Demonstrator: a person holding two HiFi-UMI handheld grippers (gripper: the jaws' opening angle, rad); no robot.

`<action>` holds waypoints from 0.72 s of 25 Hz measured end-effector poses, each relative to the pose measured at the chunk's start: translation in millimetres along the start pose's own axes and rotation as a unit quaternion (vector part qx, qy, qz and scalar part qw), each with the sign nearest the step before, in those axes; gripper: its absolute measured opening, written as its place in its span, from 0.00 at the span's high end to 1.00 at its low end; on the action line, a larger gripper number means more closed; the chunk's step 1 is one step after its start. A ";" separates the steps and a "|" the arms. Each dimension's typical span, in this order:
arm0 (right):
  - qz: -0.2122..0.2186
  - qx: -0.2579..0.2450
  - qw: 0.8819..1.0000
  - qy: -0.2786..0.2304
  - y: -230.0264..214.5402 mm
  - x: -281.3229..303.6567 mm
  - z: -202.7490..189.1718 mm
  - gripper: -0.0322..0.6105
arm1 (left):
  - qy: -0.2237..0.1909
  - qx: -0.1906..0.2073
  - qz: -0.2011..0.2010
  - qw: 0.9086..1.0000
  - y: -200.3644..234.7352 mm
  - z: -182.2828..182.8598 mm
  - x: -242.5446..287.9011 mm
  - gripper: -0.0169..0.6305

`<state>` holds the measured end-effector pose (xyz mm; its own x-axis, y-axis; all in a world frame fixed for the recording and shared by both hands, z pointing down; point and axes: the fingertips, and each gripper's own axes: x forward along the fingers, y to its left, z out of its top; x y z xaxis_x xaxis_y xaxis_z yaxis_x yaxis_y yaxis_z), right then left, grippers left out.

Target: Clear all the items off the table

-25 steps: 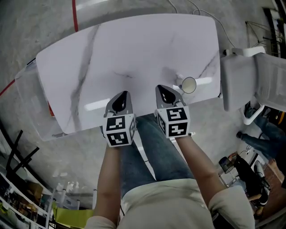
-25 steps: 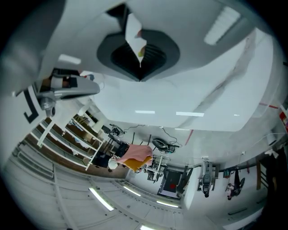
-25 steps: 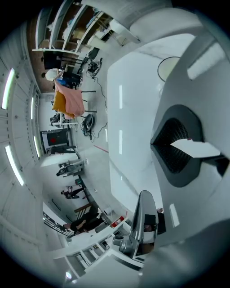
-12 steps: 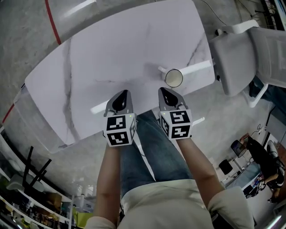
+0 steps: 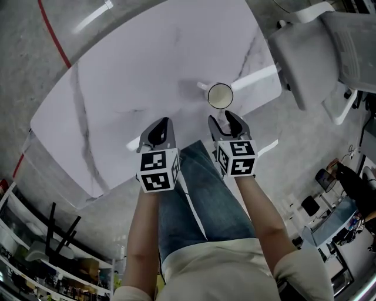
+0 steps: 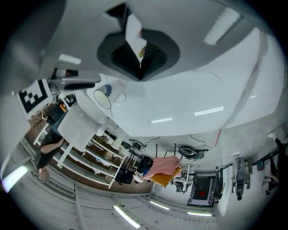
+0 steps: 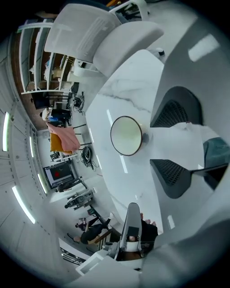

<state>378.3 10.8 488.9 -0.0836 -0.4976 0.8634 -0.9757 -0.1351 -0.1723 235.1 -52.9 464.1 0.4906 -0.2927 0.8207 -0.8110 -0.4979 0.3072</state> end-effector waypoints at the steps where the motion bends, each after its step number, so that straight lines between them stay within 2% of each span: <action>1: -0.002 -0.002 1.000 -0.005 -2.4 3.7 -0.4 0.60 | 0.002 0.004 -0.002 1.000 -0.5 -0.7 1.1 0.96; 10: 0.006 -0.016 0.998 -0.056 -16.0 40.3 4.7 0.38 | 0.020 0.029 -0.012 0.999 -9.2 -9.9 9.3 0.96; 18: 0.014 -0.028 0.994 -0.103 -18.0 59.6 24.3 0.31 | 0.043 0.038 -0.014 0.998 -10.3 -26.3 16.0 0.96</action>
<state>395.8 -37.2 531.9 -0.0738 -0.6664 0.7419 -0.9839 -0.0726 -0.1631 243.0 -31.0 486.7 0.4802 -0.2081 0.8521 -0.7692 -0.5668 0.2951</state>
